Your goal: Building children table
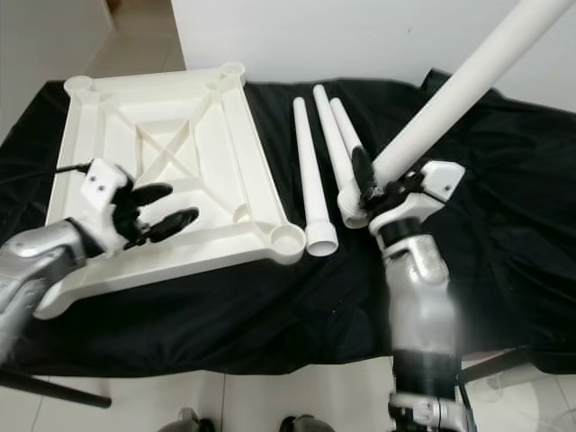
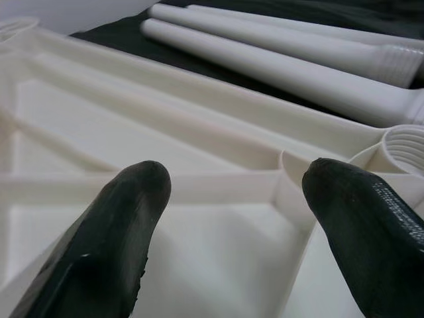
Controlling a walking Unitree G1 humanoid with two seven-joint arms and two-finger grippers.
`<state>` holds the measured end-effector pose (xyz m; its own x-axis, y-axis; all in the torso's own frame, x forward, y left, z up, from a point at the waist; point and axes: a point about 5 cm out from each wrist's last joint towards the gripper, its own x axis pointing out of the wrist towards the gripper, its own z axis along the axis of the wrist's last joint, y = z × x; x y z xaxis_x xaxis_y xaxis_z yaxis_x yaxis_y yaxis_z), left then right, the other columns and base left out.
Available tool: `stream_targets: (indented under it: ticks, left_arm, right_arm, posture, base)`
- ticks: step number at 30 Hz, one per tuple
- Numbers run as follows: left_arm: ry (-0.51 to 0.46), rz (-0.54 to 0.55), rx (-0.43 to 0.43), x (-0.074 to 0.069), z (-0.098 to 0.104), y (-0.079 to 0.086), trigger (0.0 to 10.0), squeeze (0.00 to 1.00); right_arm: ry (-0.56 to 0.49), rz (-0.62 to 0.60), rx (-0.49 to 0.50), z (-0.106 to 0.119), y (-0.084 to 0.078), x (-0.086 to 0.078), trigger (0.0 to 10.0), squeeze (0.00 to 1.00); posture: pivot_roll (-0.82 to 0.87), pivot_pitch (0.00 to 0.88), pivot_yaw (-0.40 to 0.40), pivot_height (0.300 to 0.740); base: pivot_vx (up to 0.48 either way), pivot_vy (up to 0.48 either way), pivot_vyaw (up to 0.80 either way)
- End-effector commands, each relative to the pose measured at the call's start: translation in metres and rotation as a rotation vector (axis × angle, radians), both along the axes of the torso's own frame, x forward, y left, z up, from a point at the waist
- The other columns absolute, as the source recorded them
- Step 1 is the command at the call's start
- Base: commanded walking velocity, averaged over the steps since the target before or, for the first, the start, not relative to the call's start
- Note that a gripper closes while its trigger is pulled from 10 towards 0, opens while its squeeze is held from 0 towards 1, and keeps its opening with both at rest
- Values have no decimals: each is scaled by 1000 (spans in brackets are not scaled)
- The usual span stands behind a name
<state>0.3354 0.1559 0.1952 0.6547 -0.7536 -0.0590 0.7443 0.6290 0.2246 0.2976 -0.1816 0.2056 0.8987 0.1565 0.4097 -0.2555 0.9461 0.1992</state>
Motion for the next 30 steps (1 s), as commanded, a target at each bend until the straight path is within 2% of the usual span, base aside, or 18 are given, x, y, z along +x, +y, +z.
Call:
stream_targets:
  ticks: [1,2,3,5,6,7,9,10,11,13,14,15,19,21,23,28,30]
  left_arm:
    - [-29,8,102,10,-9,-6,10000,0]
    - [-52,22,142,17,-11,-10,10000,0]
    - [-52,22,142,17,-11,-10,10000,0]
    - [-80,33,216,25,-15,-20,10000,0]
    - [-80,33,216,25,-15,-20,10000,0]
    - [-89,8,242,27,-18,-28,10000,0]
    - [-89,8,242,27,-18,-28,10000,0]
    - [-101,-42,263,25,-21,-36,10000,0]
    - [-101,-42,263,25,-21,-36,10000,0]
    - [-87,-154,267,17,-28,-43,10000,0]
    - [-87,-154,267,17,-28,-43,10000,0]
    - [-79,-231,285,11,-34,-46,10000,0]
    - [-69,-283,297,7,-39,-47,10000,0]
    - [-51,-390,320,-6,-48,-46,10000,0]
    - [-51,-411,329,-9,-50,-46,10000,0]
    - [-26,-507,355,-30,-61,-44,10000,0]
    - [-28,-518,359,-32,-62,-44,10000,0]
  right_arm:
    - [-17,-24,-23,5,-2,-4,10000,0]
    - [-12,-29,-32,5,-3,-4,10000,0]
    - [-12,-29,-32,5,-3,-4,10000,0]
    - [-14,-45,-44,6,-6,-4,10000,0]
    - [-14,-45,-44,6,-6,-4,10000,0]
    - [-17,-57,-51,8,-9,-4,10000,0]
    - [-17,-57,-51,8,-9,-4,10000,0]
    - [-17,-63,-61,9,-10,-4,10000,0]
    - [-17,-63,-61,9,-10,-4,10000,0]
    - [-12,-71,-78,10,-13,-5,10000,0]
    - [-12,-71,-78,10,-13,-5,10000,0]
    - [-8,-75,-89,10,-15,-5,10000,0]
    - [-6,-74,-95,10,-15,-5,10000,0]
    - [-4,-66,-109,10,-16,-3,10000,0]
    - [-4,-64,-113,10,-16,-2,10000,0]
    - [-1,-45,-130,10,-16,2,10000,0]
    - [1,-41,-133,9,-16,3,10000,0]
  posture:
    - [-75,143,20,740]
    - [-75,143,20,740]
    - [-75,143,20,740]
    - [-90,141,29,740]
    - [-90,141,29,740]
    - [-97,139,31,740]
    - [-97,139,31,740]
    - [-97,139,31,740]
    - [-97,139,31,740]
    - [-100,139,34,740]
    - [-100,139,34,740]
    - [-97,139,32,740]
    - [-91,141,30,740]
    - [-82,142,29,740]
    - [-82,142,29,740]
    - [-70,142,26,740]
    - [-70,142,26,740]
  base:
    - [0,0,0]
    - [0,0,0]
    - [0,0,0]
    - [0,0,0]
    - [0,0,0]
    - [0,0,0]
    - [0,0,0]
    - [0,0,0]
    - [0,0,0]
    - [0,0,0]
    - [0,0,0]
    - [0,0,0]
    - [0,0,0]
    - [0,0,0]
    - [0,0,0]
    - [0,0,0]
    - [0,0,0]
